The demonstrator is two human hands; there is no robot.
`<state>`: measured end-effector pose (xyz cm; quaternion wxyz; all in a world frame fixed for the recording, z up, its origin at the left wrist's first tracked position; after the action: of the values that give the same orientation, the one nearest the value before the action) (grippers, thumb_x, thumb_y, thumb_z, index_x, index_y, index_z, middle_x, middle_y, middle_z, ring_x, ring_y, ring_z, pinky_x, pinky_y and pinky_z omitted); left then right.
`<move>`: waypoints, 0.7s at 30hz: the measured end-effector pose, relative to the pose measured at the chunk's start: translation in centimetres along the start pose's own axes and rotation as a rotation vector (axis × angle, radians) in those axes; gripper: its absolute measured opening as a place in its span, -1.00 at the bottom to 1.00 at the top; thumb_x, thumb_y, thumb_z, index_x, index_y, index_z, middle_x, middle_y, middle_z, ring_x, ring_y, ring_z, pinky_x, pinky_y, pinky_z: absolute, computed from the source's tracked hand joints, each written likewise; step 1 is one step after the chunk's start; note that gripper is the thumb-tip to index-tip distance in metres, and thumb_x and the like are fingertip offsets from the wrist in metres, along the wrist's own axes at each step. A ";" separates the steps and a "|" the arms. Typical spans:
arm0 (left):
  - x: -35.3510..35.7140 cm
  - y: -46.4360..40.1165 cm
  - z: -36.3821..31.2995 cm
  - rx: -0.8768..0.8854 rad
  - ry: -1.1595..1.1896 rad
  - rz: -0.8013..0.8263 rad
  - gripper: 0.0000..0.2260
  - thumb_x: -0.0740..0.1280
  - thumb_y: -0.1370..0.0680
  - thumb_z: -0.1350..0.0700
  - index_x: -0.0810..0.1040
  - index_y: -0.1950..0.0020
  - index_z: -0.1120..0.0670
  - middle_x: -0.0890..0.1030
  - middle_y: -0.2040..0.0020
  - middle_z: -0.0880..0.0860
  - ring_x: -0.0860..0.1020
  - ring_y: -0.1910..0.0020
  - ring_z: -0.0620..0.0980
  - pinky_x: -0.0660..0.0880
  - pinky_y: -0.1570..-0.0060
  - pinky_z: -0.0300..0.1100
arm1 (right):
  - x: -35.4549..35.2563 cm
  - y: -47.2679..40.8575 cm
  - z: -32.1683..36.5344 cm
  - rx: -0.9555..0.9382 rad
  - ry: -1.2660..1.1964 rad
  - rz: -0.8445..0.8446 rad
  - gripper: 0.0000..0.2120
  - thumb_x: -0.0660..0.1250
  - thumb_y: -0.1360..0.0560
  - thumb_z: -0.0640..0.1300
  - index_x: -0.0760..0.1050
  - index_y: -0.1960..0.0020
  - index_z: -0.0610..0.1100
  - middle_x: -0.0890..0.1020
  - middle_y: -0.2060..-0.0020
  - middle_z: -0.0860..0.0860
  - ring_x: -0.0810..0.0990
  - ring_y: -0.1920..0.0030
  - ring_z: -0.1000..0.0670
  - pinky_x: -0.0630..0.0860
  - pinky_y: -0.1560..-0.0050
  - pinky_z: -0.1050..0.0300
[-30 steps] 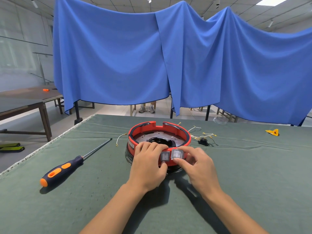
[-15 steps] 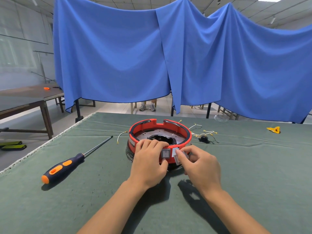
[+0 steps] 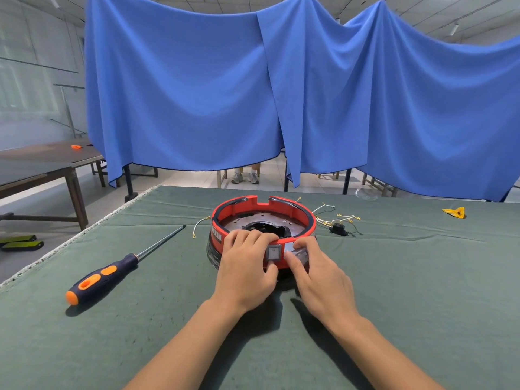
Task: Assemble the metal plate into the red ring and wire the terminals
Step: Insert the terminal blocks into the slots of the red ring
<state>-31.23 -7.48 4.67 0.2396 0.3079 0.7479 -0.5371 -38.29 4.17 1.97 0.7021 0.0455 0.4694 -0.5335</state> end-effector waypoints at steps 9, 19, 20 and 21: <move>0.0 0.0 0.0 -0.002 0.003 0.000 -0.61 0.27 -0.35 0.04 0.55 -0.18 0.00 0.59 -0.09 -0.07 0.46 -0.13 -0.02 0.19 -0.30 -0.16 | -1.0 -0.3 -0.9 0.002 -0.190 -0.068 -0.67 0.38 -0.45 0.03 0.20 0.02 0.13 0.54 0.25 0.17 0.53 0.23 0.07 0.37 0.26 0.11; -0.4 0.0 -0.5 0.015 0.011 -0.013 -0.66 0.29 -0.38 0.01 0.58 -0.13 0.01 0.61 -0.05 -0.07 0.48 -0.09 -0.02 0.19 -0.25 -0.17 | -1.3 -0.5 -1.1 0.004 -0.087 -0.124 -0.63 0.35 -0.41 0.25 0.27 0.23 0.03 0.53 0.37 0.14 0.52 0.30 0.04 0.37 0.32 0.10; -0.5 0.0 -0.6 0.025 0.009 -0.020 -0.68 0.29 -0.40 0.00 0.59 -0.12 0.01 0.61 -0.04 -0.07 0.49 -0.09 -0.02 0.21 -0.24 -0.15 | -1.1 -0.5 -0.9 -0.007 -0.075 -0.099 -0.62 0.34 -0.41 0.27 0.24 0.24 0.04 0.52 0.40 0.12 0.52 0.33 0.04 0.39 0.33 0.09; -0.5 0.1 -0.7 0.032 0.010 -0.026 -0.69 0.29 -0.41 -0.01 0.59 -0.11 0.01 0.61 -0.04 -0.07 0.49 -0.09 -0.02 0.22 -0.24 -0.14 | -0.8 -0.5 -0.7 -0.018 -0.081 -0.067 -0.62 0.33 -0.41 0.27 0.24 0.25 0.05 0.51 0.42 0.10 0.52 0.37 0.03 0.43 0.35 0.08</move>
<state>-30.83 -6.95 5.20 0.2239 0.3048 0.7443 -0.5504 -39.08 4.92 2.33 0.7026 0.0019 0.4468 -0.5539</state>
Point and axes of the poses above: each hand's wrist, its own y-axis away from the middle knuckle, its own x-axis out of the palm, z = x × y, the point moved 10 cm from there along -y, towards the middle knuckle
